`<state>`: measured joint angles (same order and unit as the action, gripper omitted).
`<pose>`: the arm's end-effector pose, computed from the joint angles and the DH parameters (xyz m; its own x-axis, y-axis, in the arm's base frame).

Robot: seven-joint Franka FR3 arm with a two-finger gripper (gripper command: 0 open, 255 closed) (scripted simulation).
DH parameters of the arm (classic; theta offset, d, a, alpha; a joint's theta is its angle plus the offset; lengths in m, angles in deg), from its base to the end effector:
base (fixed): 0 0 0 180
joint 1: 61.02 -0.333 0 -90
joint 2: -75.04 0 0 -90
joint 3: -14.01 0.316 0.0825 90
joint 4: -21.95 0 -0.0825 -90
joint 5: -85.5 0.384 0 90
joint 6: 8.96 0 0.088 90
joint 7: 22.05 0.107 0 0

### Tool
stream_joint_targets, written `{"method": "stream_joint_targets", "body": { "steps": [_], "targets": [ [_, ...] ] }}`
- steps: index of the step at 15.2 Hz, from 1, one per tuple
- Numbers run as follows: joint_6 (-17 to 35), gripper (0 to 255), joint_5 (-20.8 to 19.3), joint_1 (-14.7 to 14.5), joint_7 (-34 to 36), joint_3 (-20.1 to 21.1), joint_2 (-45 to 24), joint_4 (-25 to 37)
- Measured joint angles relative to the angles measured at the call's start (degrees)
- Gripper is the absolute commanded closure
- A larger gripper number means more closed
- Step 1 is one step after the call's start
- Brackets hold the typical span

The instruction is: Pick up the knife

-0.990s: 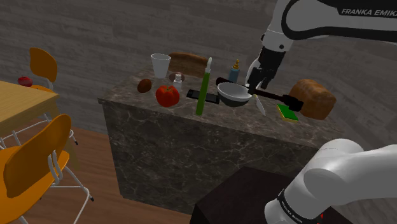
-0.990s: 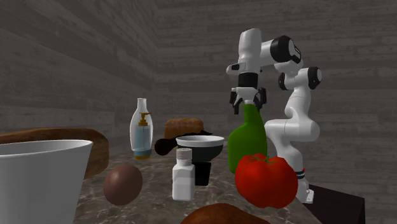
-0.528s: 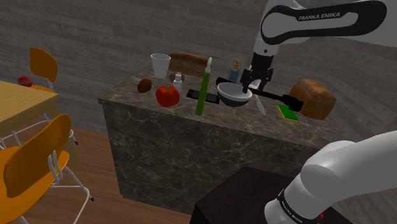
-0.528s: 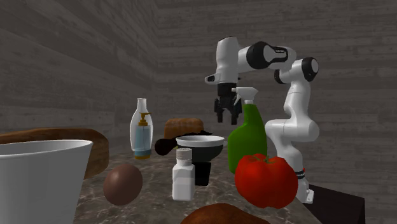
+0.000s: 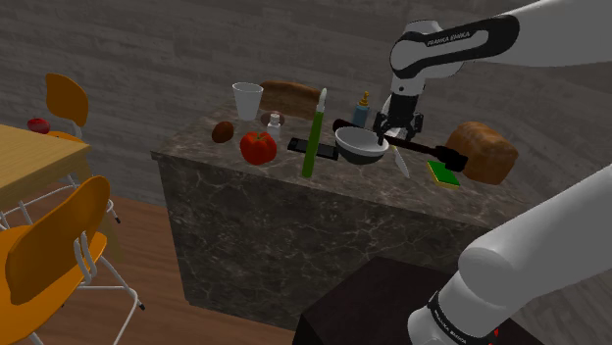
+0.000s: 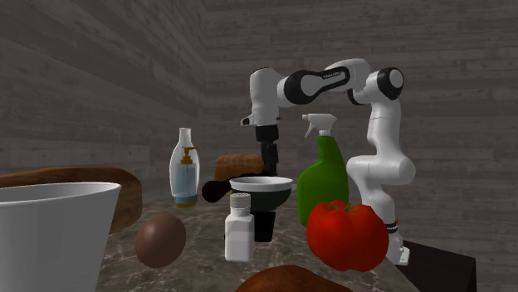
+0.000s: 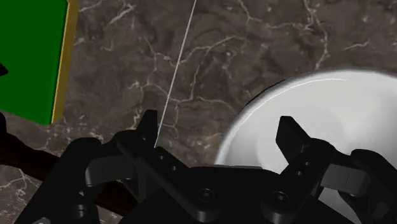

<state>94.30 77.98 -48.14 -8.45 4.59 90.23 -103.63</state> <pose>0.4203 -0.1885 0.4845 0.8287 -0.5497 -0.1056 -0.5400 -0.8348 0.1077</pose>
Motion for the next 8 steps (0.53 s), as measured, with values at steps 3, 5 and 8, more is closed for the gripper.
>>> {"method": "stream_joint_targets", "body": {
  "steps": [3,5,8],
  "targets": [
    [0.31,0,0.09,2.19,2.89,-2.03,-5.72,3.66],
    [-0.05,0,0.33,3.55,4.87,-3.33,-8.99,6.1],
    [0.93,0,0.45,4.26,5.94,-4.06,-10.88,6.4]
  ]
}}
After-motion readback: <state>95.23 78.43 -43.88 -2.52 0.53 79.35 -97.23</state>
